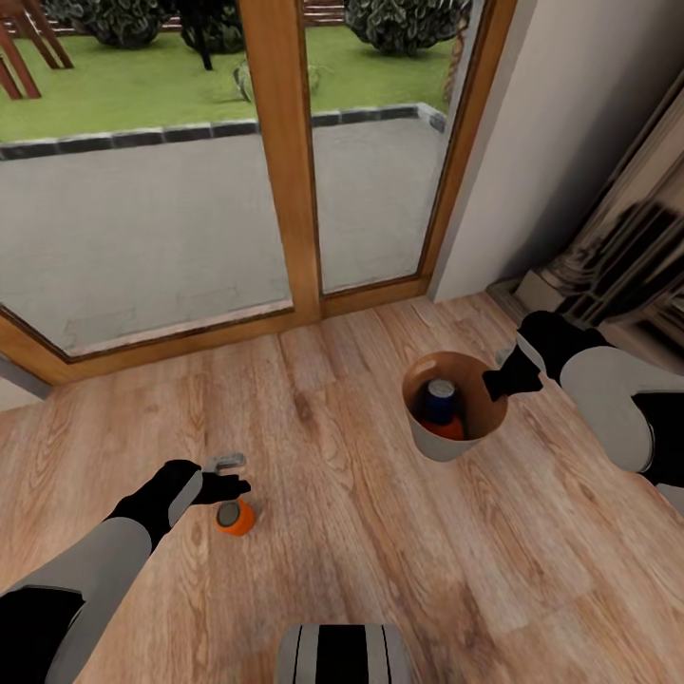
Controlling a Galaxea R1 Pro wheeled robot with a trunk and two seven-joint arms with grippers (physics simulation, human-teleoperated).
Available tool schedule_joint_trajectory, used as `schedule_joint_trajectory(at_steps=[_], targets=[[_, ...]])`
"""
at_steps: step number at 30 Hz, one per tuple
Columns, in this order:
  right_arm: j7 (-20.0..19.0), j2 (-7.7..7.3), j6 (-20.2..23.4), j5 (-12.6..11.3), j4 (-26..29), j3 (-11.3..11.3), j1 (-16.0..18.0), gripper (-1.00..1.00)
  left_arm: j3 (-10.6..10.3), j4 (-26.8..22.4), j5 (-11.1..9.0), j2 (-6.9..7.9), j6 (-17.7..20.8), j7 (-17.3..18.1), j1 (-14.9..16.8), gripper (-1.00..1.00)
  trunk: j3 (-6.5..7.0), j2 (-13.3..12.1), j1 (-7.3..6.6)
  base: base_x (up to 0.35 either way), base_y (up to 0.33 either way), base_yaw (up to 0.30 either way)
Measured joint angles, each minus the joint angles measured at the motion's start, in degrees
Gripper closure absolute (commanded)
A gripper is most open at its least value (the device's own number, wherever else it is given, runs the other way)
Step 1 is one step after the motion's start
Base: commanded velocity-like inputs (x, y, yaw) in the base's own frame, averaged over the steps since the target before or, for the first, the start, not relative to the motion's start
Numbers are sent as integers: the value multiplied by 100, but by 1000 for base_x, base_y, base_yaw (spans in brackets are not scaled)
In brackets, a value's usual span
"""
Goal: Put the three can of soda from the living room inside the tash can in the kitchen.
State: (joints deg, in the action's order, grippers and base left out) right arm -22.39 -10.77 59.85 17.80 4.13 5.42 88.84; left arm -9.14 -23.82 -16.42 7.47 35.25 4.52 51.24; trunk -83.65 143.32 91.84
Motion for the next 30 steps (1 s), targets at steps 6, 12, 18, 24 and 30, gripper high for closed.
schedule_joint_trajectory(at_steps=[6, 12, 18, 24, 30], targets=[[3, -12, -2, 20, 1, 12, 0, 100, 0, 0, 6, 0, 0, -3, 0, -100, -24, 0, 0, 1, 0, 0], [-6, 1, 2, -12, 3, -16, -2, 100, 0, 5, 5, 0, 0, -8, 0, -100, -141, 5, 11, 0, 0, 0], [-2, 6, -2, 27, 3, 14, -2, 100, 0, 8, 7, 0, 4, -12, 0, -100, -318, 13, 27, 0, 0, 0], [-5, 12, 1, -5, 3, -11, 0, 100, 0, 9, 7, 0, 5, -12, 0, -100, -392, 15, 29, 0, 0, 0], [-2, 14, -1, 7, 3, 0, 0, 100, 7, 5, 7, 0, 0, -12, 0, -100, -435, 15, 28, -6, 0, 0]])
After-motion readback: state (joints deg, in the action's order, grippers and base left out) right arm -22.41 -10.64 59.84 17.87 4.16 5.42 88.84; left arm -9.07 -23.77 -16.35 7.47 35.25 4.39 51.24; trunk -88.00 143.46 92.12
